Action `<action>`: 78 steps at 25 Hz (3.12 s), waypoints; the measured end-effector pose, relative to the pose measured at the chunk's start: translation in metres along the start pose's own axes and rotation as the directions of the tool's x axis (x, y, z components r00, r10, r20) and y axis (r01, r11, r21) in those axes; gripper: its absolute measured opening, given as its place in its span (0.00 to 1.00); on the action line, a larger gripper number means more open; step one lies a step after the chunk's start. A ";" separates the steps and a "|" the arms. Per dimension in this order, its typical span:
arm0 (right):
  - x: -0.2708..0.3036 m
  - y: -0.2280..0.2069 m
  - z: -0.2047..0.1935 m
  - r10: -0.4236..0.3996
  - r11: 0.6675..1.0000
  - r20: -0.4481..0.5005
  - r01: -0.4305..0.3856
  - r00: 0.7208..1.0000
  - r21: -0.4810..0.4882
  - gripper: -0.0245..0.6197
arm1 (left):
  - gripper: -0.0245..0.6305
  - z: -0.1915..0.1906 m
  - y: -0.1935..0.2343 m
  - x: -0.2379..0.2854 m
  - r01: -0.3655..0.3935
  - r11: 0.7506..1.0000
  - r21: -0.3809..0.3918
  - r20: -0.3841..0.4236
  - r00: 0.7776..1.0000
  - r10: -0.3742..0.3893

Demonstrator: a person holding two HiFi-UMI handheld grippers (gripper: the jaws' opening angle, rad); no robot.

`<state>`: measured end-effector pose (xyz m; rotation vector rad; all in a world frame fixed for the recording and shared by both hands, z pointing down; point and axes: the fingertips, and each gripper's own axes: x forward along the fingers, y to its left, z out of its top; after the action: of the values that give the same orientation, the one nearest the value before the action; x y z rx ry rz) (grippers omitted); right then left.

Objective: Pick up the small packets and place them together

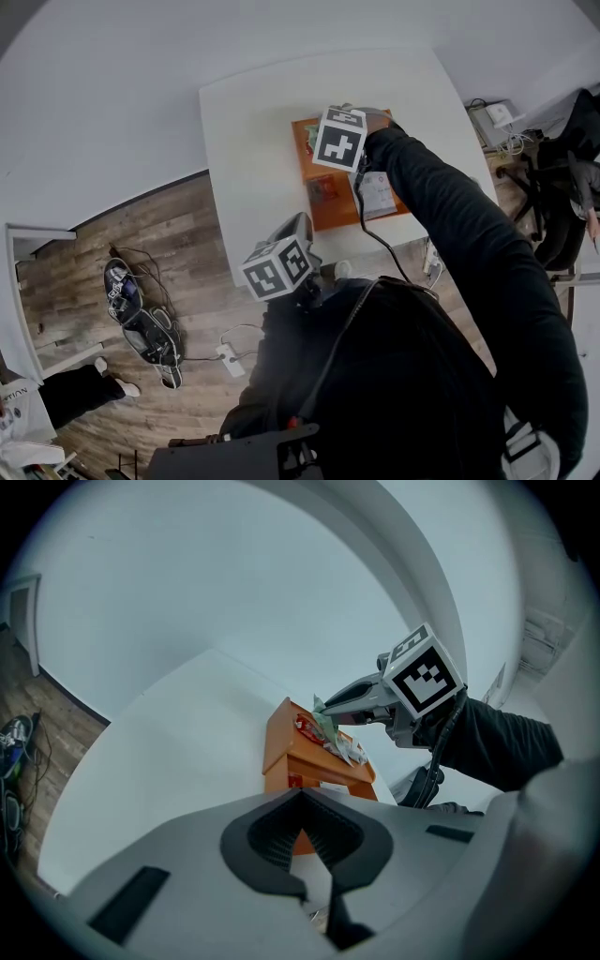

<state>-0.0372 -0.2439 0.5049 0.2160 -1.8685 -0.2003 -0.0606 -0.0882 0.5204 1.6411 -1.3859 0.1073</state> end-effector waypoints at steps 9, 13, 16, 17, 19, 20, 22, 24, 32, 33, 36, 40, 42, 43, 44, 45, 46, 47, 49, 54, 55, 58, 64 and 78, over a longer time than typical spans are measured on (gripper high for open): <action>-0.003 -0.004 -0.001 -0.003 1.000 0.055 0.002 0.998 0.017 0.25 | 0.04 0.001 0.000 0.000 -0.002 1.000 0.002 0.000 1.000 0.002; -0.017 -0.010 0.000 -0.014 1.000 0.105 0.011 0.994 0.027 0.27 | 0.04 0.000 -0.001 0.001 0.000 1.000 0.005 -0.001 1.000 0.000; -0.034 -0.009 0.002 -0.026 1.000 0.149 0.026 0.988 0.006 0.27 | 0.04 -0.001 -0.001 0.001 0.000 1.000 0.005 -0.005 1.000 0.000; -0.042 -0.007 0.003 -0.030 1.000 0.166 0.031 0.986 -0.003 0.27 | 0.04 -0.001 -0.001 0.001 0.001 1.000 0.005 -0.006 1.000 -0.001; -0.055 0.001 0.002 -0.027 0.999 0.196 0.031 0.980 -0.017 0.27 | 0.04 -0.001 -0.003 0.002 0.004 1.000 0.009 -0.009 1.000 -0.004; -0.060 0.007 0.000 -0.022 0.999 0.207 0.027 0.978 -0.023 0.27 | 0.04 -0.002 -0.004 0.002 0.005 1.000 0.010 -0.010 1.000 -0.005; -0.068 0.020 -0.006 -0.008 0.999 0.222 0.016 0.975 -0.033 0.27 | 0.04 -0.002 -0.005 0.002 0.006 1.000 0.013 -0.013 1.000 -0.006; -0.071 0.034 -0.018 0.006 0.999 0.222 0.003 0.975 -0.039 0.27 | 0.04 -0.003 -0.005 0.002 0.008 1.000 0.016 -0.014 1.000 -0.008; -0.048 0.084 -0.099 0.123 0.992 0.049 -0.123 0.991 -0.014 0.27 | 0.04 -0.004 -0.009 0.003 0.014 1.000 0.028 -0.024 1.000 -0.013; -0.042 0.092 -0.108 0.153 0.988 0.020 -0.152 0.988 -0.017 0.27 | 0.04 -0.005 -0.010 0.003 0.016 0.999 0.032 -0.027 1.000 -0.015; -0.024 0.112 -0.126 0.227 0.974 -0.039 -0.227 0.973 0.001 0.27 | 0.04 -0.007 -0.013 0.004 0.022 0.999 0.038 -0.034 0.999 -0.021; -0.006 0.118 -0.139 0.270 0.963 -0.096 -0.267 0.958 0.037 0.27 | 0.04 -0.005 -0.014 0.005 0.021 0.999 0.037 -0.032 0.999 -0.020; -0.001 0.119 -0.143 0.283 0.959 -0.121 -0.281 0.952 0.034 0.27 | 0.04 -0.004 -0.014 0.005 0.017 0.999 0.032 -0.030 0.999 -0.016; 0.001 0.120 -0.145 0.289 0.957 -0.133 -0.288 0.948 0.025 0.27 | 0.04 -0.003 -0.014 0.005 0.015 0.999 0.028 -0.029 0.999 -0.014; 0.004 0.122 -0.147 0.295 0.955 -0.147 -0.296 0.944 0.016 0.27 | 0.04 -0.003 -0.013 0.005 0.013 1.000 0.026 -0.027 1.000 -0.012; 0.006 0.124 -0.148 0.304 0.952 -0.160 -0.307 0.939 0.006 0.28 | 0.04 -0.003 -0.012 0.005 0.012 1.000 0.024 -0.026 1.000 -0.011; 0.008 0.127 -0.150 0.315 0.947 -0.174 -0.320 0.933 -0.004 0.29 | 0.04 -0.003 -0.012 0.005 0.012 1.000 0.022 -0.025 1.000 -0.011; 0.010 0.129 -0.151 0.323 0.943 -0.190 -0.332 0.927 -0.015 0.30 | 0.04 -0.003 -0.012 0.005 0.011 1.000 0.021 -0.024 1.000 -0.011; 0.014 0.133 -0.155 0.334 0.936 -0.223 -0.350 0.916 -0.037 0.30 | 0.04 -0.004 -0.011 0.005 0.010 1.000 0.020 -0.025 1.000 -0.009; 0.024 0.138 -0.162 0.317 0.933 -0.277 -0.351 0.907 -0.082 0.31 | 0.04 -0.006 -0.009 0.006 0.007 1.000 0.018 -0.027 1.000 -0.006; 0.025 0.137 -0.163 0.309 0.934 -0.281 -0.345 0.909 -0.088 0.31 | 0.04 -0.005 -0.009 0.006 0.007 1.000 0.017 -0.027 1.000 -0.006; 0.025 0.137 -0.162 0.295 0.937 -0.281 -0.334 0.913 -0.101 0.31 | 0.04 -0.004 -0.010 0.007 0.009 1.000 0.019 -0.027 1.000 -0.008; 0.025 0.137 -0.162 0.295 0.939 -0.276 -0.330 0.915 -0.092 0.29 | 0.04 -0.006 -0.013 0.008 0.015 1.000 0.023 -0.032 0.999 -0.014; 0.023 0.135 -0.162 0.320 0.931 -0.270 -0.354 0.908 -0.086 0.11 | 0.04 -0.005 -0.012 0.010 0.013 1.000 0.012 -0.026 1.000 -0.013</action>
<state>0.1037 -0.1234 0.6085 -0.1707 -1.6011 -0.0543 -0.0449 -0.0932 0.5217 1.6533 -1.3569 0.1300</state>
